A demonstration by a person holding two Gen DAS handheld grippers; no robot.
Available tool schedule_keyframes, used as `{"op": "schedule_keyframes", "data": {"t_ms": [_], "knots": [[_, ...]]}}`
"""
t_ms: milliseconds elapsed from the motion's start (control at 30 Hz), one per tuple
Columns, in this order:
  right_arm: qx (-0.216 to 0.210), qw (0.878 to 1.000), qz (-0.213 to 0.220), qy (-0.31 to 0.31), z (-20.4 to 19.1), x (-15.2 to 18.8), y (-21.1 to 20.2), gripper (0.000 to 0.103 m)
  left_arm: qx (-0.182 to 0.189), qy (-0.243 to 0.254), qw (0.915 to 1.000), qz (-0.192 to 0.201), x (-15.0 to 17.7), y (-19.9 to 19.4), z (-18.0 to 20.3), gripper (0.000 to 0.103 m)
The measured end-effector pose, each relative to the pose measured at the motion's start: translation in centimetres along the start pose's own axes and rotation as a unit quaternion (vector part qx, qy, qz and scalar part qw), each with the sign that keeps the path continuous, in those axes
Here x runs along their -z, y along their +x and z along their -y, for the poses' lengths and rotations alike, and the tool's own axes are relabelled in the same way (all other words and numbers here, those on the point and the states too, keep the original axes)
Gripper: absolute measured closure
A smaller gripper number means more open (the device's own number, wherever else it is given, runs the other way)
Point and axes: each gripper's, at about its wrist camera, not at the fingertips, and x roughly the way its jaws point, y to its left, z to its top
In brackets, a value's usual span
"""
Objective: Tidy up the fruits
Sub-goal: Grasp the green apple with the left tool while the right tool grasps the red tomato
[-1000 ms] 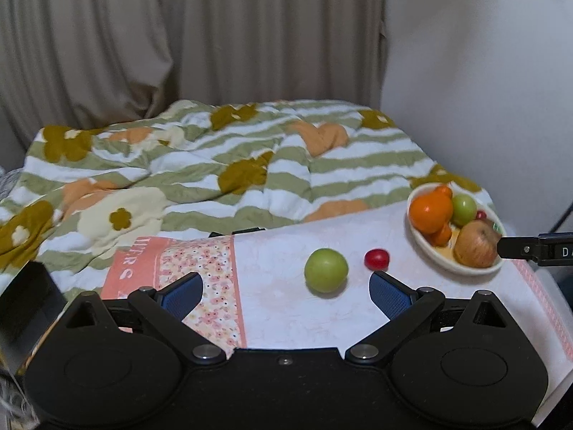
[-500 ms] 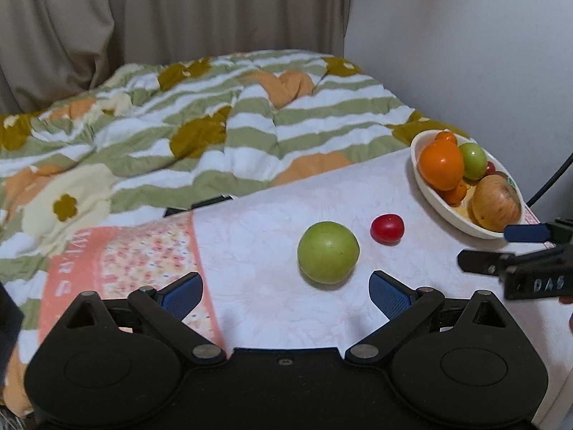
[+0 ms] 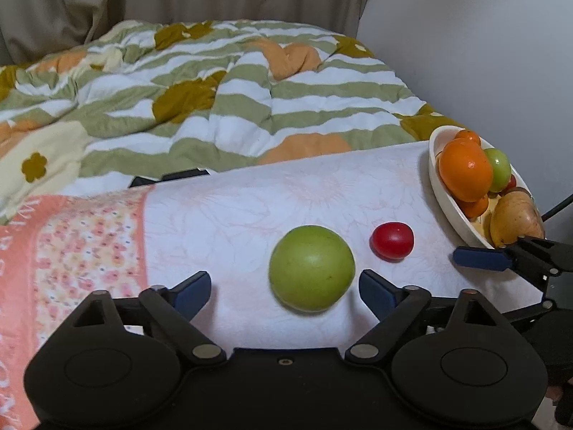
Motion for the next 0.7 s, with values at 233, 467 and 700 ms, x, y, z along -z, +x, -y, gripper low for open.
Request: {"op": "schedule_keyframes", "data": {"t_ms": [233, 467, 700], "knots": [[-0.010, 1.000, 0.004, -0.021, -0.4, -0.3, 0.9, 0.020, 0.008, -0.005, 0.9999, -0.007, -0.2, 1.0, 0.4, 0.028], [-0.010, 0.999, 0.010, -0.039, -0.9, -0.8, 1.5, 0.024, 0.024, 0.007, 0.9997, -0.006, -0.2, 0.9, 1.0, 0.044], [-0.008, 0.998, 0.018, -0.053, -1.1, -1.3, 2.1, 0.030, 0.000, 0.024, 0.9997, -0.003, 0.2, 0.4, 0.7, 0.045]]}}
